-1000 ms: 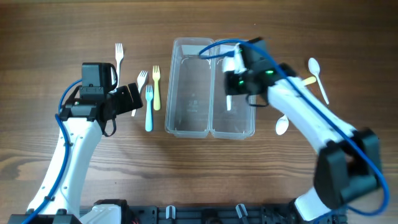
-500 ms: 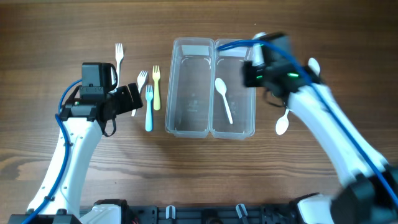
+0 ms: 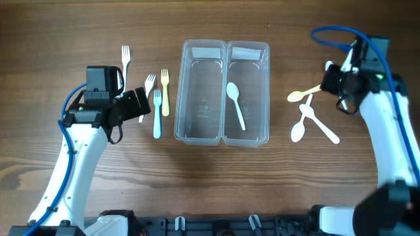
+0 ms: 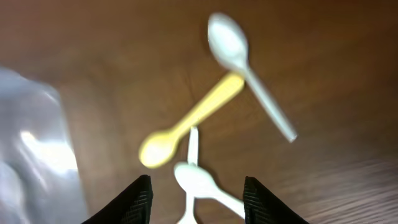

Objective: Pack container
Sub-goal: 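Return the right gripper to the spoons and grasp another white spoon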

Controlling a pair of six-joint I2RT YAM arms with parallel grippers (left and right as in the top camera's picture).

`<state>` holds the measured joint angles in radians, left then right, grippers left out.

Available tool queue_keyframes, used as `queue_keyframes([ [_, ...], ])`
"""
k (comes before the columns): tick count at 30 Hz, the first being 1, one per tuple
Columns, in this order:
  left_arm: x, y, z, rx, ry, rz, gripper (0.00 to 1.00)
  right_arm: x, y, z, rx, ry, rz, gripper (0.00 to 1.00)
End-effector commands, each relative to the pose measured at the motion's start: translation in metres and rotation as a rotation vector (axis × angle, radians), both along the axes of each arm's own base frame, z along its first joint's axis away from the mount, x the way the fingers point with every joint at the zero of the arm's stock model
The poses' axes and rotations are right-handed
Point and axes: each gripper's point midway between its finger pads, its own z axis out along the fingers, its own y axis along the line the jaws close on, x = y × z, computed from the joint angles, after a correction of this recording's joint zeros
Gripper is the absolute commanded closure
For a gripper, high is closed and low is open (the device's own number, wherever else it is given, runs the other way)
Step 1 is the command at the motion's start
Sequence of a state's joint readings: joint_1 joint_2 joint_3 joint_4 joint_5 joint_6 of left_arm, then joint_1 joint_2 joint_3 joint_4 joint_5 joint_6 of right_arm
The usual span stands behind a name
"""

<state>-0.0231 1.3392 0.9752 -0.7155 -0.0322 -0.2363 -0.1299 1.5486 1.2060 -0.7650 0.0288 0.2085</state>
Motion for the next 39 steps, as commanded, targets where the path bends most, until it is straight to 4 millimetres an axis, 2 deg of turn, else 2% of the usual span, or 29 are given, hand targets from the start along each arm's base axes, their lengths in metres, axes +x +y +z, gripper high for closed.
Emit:
queue_keyframes([
  [1,0.003,0.005,0.004,0.02,-0.011,-0.007,0.0,-0.008,0.012,-0.046,0.004,0.14,0.19,0.5],
  [4,0.003,0.004,0.004,0.02,-0.011,-0.007,0.0,-0.01,0.011,-0.069,-0.014,0.206,0.276,0.48],
  [8,0.003,0.005,0.004,0.02,-0.011,-0.007,0.0,-0.018,0.011,-0.094,-0.018,0.29,0.366,0.4],
  [12,0.003,0.004,0.004,0.02,-0.011,-0.007,0.0,-0.018,0.013,-0.101,-0.003,0.301,0.372,0.34],
  [15,0.003,0.005,0.004,0.02,-0.011,-0.007,0.0,-0.009,0.013,-0.099,0.038,0.26,0.249,0.32],
  [16,0.003,0.005,0.004,0.02,-0.011,-0.007,0.0,-0.005,0.012,-0.098,0.076,0.24,0.13,0.32],
  [18,0.003,0.004,0.004,0.02,-0.011,-0.007,0.0,-0.002,0.014,-0.097,0.127,0.224,0.028,0.34],
  [21,0.003,0.005,0.004,0.02,-0.011,-0.007,0.0,0.0,0.019,-0.097,0.173,0.214,-0.01,0.35],
  [23,0.003,0.005,0.004,0.02,-0.011,-0.007,0.0,0.004,0.018,-0.096,0.132,0.2,0.11,0.32],
  [27,0.003,0.005,0.004,0.02,-0.011,-0.007,0.0,-0.001,0.032,-0.095,0.091,0.176,0.529,0.27],
  [29,0.003,0.005,0.004,0.02,-0.011,-0.007,0.0,-0.006,0.036,-0.096,0.095,0.174,0.626,0.27],
  [31,0.003,0.005,0.004,0.02,-0.011,-0.007,0.0,-0.016,0.031,-0.102,0.055,0.202,0.728,0.27],
  [33,0.003,0.005,0.004,0.02,-0.011,-0.007,0.0,-0.025,0.021,-0.108,0.001,0.248,0.763,0.29],
  [39,0.003,0.004,0.004,0.02,-0.011,-0.007,0.0,-0.046,-0.006,-0.125,-0.01,0.315,0.666,0.29],
])
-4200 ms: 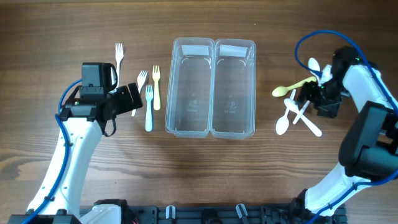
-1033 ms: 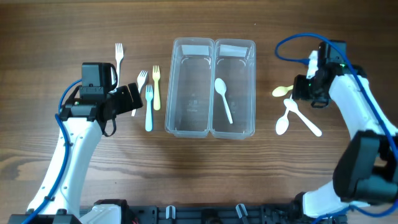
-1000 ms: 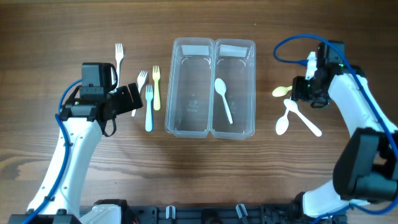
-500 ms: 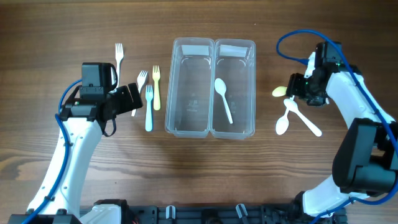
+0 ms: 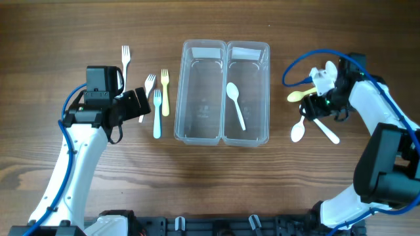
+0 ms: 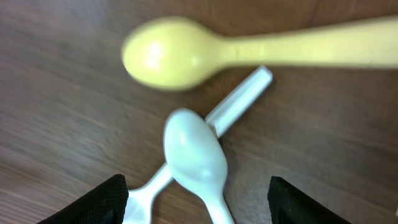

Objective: Pack container
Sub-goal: 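Return the right gripper to the spoons and grasp another white spoon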

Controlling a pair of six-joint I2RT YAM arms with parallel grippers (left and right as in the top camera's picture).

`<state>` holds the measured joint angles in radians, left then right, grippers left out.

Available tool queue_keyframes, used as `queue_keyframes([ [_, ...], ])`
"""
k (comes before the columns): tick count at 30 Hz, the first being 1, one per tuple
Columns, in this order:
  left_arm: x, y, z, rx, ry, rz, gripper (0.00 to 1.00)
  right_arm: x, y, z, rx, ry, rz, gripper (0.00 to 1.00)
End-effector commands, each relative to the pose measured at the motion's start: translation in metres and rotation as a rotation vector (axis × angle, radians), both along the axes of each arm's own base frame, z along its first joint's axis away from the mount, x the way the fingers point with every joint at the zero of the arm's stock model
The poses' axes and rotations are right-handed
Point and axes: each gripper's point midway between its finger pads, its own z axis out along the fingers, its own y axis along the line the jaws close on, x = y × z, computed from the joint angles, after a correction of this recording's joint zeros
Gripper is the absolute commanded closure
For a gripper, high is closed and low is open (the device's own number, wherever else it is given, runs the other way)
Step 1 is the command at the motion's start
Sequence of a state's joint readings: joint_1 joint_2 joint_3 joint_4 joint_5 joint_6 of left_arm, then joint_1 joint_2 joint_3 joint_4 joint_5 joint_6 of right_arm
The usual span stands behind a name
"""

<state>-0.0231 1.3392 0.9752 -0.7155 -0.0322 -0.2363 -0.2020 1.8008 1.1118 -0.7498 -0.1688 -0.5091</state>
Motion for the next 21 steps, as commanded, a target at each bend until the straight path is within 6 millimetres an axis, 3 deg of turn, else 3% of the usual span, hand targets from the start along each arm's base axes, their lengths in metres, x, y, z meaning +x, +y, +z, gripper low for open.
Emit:
queue_keyframes([
  [1,0.003,0.004,0.004,0.02,-0.011,-0.007,0.0,-0.014,-0.023,-0.013,-0.038,0.04,-0.024,0.3],
  [8,0.003,0.004,0.004,0.02,-0.011,-0.007,0.0,-0.021,-0.043,-0.016,-0.025,0.05,-0.154,0.39],
  [21,0.003,0.004,0.004,0.02,-0.011,-0.007,0.0,-0.03,-0.034,-0.031,-0.046,0.069,-0.164,0.39],
])
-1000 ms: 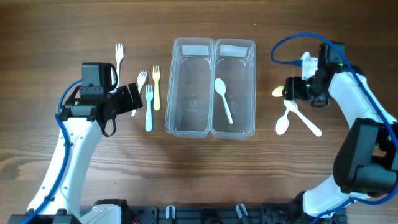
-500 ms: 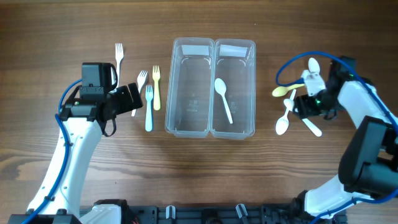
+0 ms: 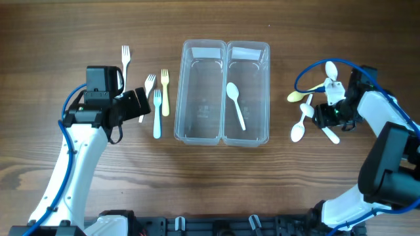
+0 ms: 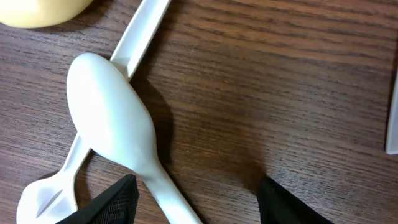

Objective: Pack container
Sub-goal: 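Return the right gripper to the spoons and grasp another white spoon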

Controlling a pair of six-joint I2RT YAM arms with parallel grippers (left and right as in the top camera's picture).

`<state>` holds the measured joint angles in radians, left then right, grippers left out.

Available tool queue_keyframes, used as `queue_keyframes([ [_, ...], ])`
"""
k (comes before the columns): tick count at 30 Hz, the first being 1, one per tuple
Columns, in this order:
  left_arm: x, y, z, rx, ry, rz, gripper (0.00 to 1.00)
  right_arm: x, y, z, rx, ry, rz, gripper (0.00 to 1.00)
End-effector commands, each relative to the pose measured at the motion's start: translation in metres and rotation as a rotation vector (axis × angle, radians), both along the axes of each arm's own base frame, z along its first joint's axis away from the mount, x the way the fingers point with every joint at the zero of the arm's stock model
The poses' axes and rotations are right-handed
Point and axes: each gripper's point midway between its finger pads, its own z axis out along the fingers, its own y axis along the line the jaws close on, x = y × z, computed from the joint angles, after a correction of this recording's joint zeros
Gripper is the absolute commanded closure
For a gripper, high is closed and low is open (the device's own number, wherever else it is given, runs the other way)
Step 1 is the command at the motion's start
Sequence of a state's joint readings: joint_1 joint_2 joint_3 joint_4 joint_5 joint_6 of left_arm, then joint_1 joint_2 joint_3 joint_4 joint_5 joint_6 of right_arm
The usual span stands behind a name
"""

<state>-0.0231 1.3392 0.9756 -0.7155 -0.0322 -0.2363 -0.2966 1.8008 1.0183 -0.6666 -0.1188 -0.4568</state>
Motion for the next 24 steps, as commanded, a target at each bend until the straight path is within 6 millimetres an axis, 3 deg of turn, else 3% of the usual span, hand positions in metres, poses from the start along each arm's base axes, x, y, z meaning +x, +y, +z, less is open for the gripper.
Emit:
queue_keyframes([
  [1,0.003,0.004,0.004,0.02,-0.011,-0.007,0.0,-0.01,0.002,-0.009,-0.007,0.045,-0.013,0.41],
  [4,0.003,0.005,0.004,0.02,-0.01,-0.007,0.0,-0.015,-0.001,-0.014,-0.029,0.056,-0.016,0.48],
  [10,0.003,0.004,0.004,0.02,-0.01,-0.007,0.0,-0.018,-0.011,-0.028,-0.087,0.035,-0.105,0.45],
  [11,0.003,0.005,0.004,0.02,-0.011,-0.007,0.0,-0.02,-0.012,-0.029,-0.093,0.039,-0.106,0.47],
  [14,0.003,0.004,0.004,0.02,-0.01,-0.007,0.0,-0.026,-0.012,-0.033,-0.099,0.055,-0.139,0.66],
  [20,0.003,0.005,0.004,0.02,-0.01,-0.007,0.0,-0.026,-0.013,-0.033,-0.087,0.055,-0.262,0.68],
  [23,0.003,0.005,0.004,0.02,-0.01,-0.007,0.0,-0.022,-0.014,-0.03,-0.085,0.047,-0.289,0.95],
  [24,0.003,0.005,0.004,0.02,-0.01,-0.007,0.0,-0.019,-0.015,-0.027,-0.084,0.038,-0.309,0.96],
])
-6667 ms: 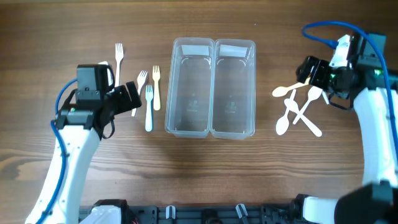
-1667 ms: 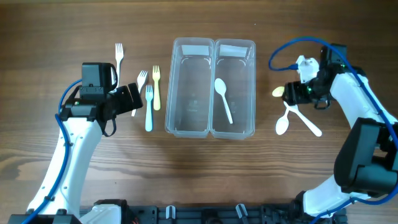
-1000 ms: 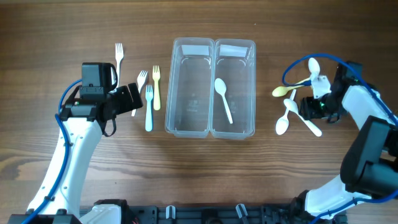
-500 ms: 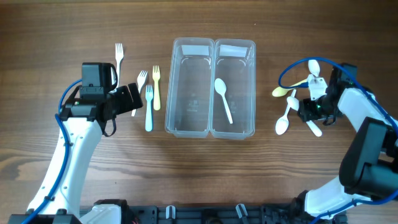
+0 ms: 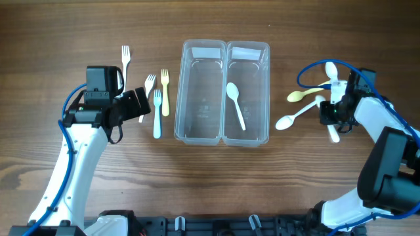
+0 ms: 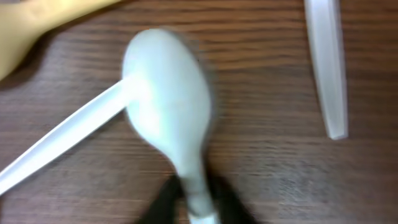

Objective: Pack container
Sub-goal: 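Return the right gripper to the spoons and grasp another white spoon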

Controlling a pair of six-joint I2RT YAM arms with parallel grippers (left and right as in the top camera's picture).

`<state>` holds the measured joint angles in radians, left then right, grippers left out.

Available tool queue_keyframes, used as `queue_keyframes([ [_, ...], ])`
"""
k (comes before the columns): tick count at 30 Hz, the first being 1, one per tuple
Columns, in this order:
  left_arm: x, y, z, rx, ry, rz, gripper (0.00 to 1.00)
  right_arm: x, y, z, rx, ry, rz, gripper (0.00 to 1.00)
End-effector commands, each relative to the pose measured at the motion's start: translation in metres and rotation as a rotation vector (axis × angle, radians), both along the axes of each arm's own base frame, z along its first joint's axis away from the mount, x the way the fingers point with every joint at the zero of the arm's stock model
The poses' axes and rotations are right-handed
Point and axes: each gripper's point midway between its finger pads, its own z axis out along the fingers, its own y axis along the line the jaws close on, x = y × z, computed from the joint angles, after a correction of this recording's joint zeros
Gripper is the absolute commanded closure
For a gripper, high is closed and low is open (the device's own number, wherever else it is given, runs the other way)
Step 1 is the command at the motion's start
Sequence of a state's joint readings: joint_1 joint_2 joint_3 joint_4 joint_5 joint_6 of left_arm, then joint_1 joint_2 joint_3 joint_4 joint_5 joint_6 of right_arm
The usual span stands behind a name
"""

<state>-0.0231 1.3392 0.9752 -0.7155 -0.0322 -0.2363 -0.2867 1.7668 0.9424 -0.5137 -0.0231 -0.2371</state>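
A clear two-compartment container (image 5: 223, 134) stands mid-table, with one white spoon (image 5: 235, 106) in its right half. To its right, my right gripper (image 6: 196, 200) (image 5: 333, 115) is low at the table, shut on the neck of a white spoon (image 6: 166, 93). That spoon's bowl rests on the handle of a second white spoon (image 5: 293, 117) (image 6: 56, 146). A yellow spoon (image 5: 303, 95) (image 6: 31, 28) and a third white spoon (image 5: 331, 70) (image 6: 326, 68) lie just behind. My left gripper (image 5: 139, 103) hovers by the forks; its jaw state is unclear.
Left of the container lie a blue fork (image 5: 157, 113), a yellow fork (image 5: 165, 90) and two white forks (image 5: 149, 89) (image 5: 125, 59). The right arm's blue cable (image 5: 312, 71) loops over the spoons.
My right gripper stood open astride the white spoon; now it is shut on the spoon's neck. The second white spoon has swung, its bowl now farther left and nearer the container.
The right gripper was first open, well above the group of spoons. It was then lower over them, still open, then close to the table with its fingers either side of a white spoon. Now it grips that spoon. The left arm has stayed put.
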Motion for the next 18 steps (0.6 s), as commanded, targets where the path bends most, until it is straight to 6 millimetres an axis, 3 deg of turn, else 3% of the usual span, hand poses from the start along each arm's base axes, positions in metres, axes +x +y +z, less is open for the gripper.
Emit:
queue_keyframes([
  [1,0.003,0.005,0.004,0.02,-0.011,-0.007,0.0,-0.025,0.001,-0.021,0.012,0.1,-0.099,0.96],
  [5,0.003,0.005,0.004,0.02,-0.011,-0.007,0.0,0.0,-0.003,0.017,0.032,-0.028,-0.217,0.96],
  [10,0.003,0.004,0.004,0.02,-0.011,-0.007,0.0,0.035,0.021,0.086,0.182,-0.234,-0.231,0.96],
  [12,0.003,0.005,0.004,0.02,-0.011,-0.007,0.0,0.042,0.034,0.114,0.232,-0.308,-0.225,0.96],
  [13,0.003,0.004,0.004,0.02,-0.011,-0.007,0.0,0.045,0.045,0.137,0.258,-0.369,-0.22,0.96],
  [18,0.003,0.005,0.004,0.02,-0.011,-0.007,0.0,0.043,0.073,0.18,0.273,-0.479,-0.152,0.96],
])
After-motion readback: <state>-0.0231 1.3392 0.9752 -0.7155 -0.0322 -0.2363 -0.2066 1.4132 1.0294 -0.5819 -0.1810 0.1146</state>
